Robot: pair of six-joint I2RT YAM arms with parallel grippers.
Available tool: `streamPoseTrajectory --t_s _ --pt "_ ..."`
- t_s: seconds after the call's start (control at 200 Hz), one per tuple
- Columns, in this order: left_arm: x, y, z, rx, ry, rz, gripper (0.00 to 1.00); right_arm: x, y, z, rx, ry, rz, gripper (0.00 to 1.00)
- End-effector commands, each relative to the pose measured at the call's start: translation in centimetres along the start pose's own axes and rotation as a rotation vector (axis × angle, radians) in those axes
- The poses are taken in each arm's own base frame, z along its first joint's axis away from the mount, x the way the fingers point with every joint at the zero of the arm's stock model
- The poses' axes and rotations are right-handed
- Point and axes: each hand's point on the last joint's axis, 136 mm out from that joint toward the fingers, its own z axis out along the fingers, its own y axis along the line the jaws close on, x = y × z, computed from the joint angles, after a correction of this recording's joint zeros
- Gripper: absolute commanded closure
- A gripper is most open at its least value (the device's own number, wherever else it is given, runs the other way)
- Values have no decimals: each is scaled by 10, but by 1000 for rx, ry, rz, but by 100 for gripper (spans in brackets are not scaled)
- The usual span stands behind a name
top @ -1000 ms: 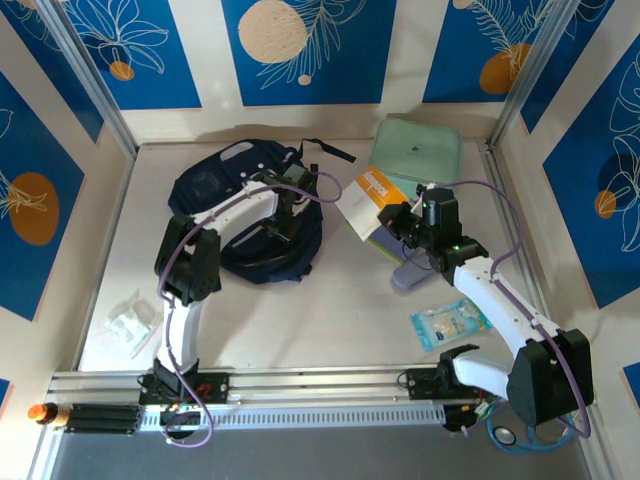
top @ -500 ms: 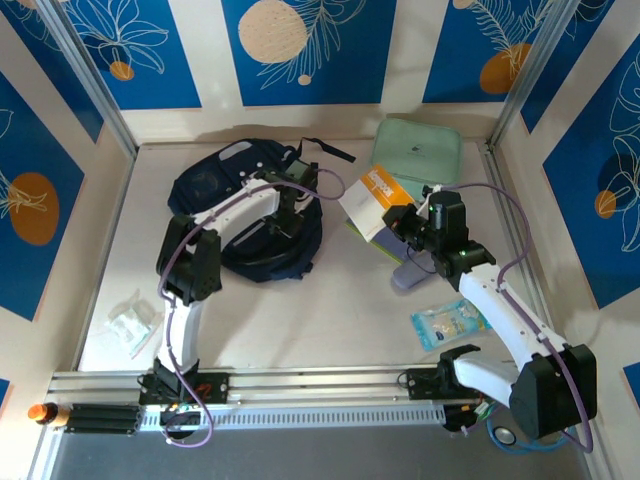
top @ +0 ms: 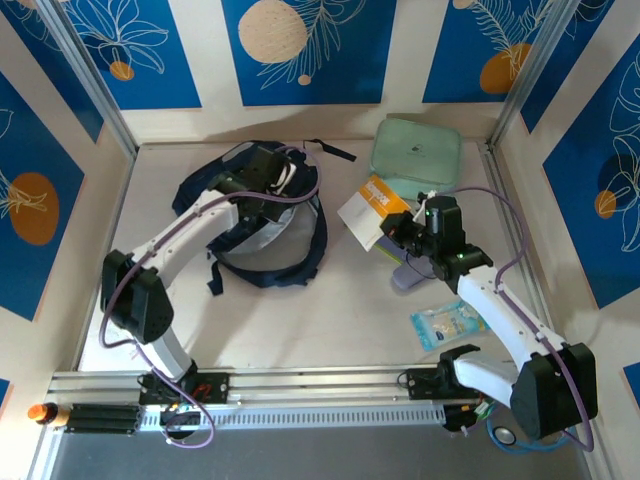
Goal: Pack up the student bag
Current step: Open the student bag at the top-left of the table, then place the book in the student bag.
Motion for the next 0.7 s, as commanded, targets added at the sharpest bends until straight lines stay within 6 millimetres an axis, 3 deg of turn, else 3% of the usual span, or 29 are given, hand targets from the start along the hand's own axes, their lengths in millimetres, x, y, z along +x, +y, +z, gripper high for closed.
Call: streamPoseTrajectory --t_s 0.0,0.18,0.365,0.615,0.695 --pt "-54 -8 -30 78 -229 -27 100 21 25 5 -119 95 -52 100" --pt "-65 -6 -36 76 -261 -54 100 43 58 24 -253 189 -10 100" --pt "-73 -4 -47 87 -303 -94 100 56 77 56 -274 258 2 100" --pt "-84 -14 -55 167 -346 -148 100 49 110 99 -389 254 9 100" --pt "-84 -16 -56 176 -344 -152 100 51 102 119 -317 265 30 100"
